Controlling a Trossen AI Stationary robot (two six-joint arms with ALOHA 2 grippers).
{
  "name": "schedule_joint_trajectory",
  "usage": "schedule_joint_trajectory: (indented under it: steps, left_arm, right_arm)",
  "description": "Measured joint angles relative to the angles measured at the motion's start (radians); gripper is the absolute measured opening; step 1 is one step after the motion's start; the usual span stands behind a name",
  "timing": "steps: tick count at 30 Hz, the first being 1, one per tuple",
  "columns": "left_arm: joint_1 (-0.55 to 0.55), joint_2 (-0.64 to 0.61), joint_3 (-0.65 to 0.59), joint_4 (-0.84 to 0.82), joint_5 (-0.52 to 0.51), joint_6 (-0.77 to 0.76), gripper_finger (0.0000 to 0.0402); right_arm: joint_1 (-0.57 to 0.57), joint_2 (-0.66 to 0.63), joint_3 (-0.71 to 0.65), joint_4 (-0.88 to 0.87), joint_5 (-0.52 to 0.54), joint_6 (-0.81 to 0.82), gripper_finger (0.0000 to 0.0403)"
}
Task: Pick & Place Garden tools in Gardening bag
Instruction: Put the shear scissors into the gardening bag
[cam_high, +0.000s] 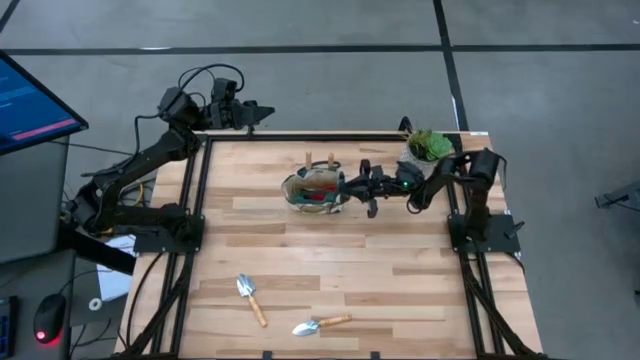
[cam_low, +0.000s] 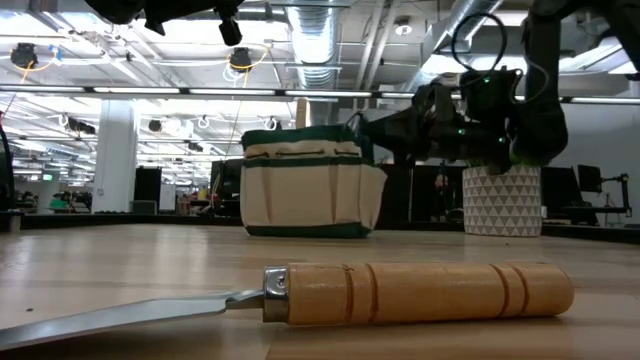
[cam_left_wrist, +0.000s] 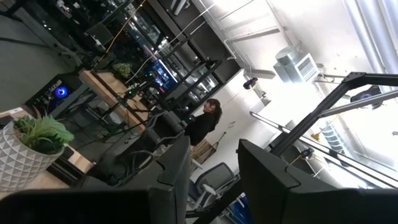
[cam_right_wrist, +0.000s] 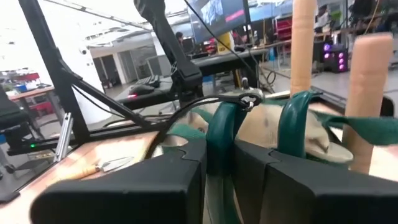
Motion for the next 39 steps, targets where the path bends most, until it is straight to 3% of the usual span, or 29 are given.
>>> schedule_joint_trajectory:
  steps: [28,39]
  left_arm:
    - [0.0,0.0,0.0,0.0,0.0,0.0,0.0108]
    - [0.0,0.0,0.0,0.0,0.039,0.0,0.0108]
  right_arm:
    - [-0.025,0.008,0.008,-0.069,-0.034,0.085,0.0083]
    - [-0.037,-0.093,-0.001,-0.073,-0.075,0.135,0.0187]
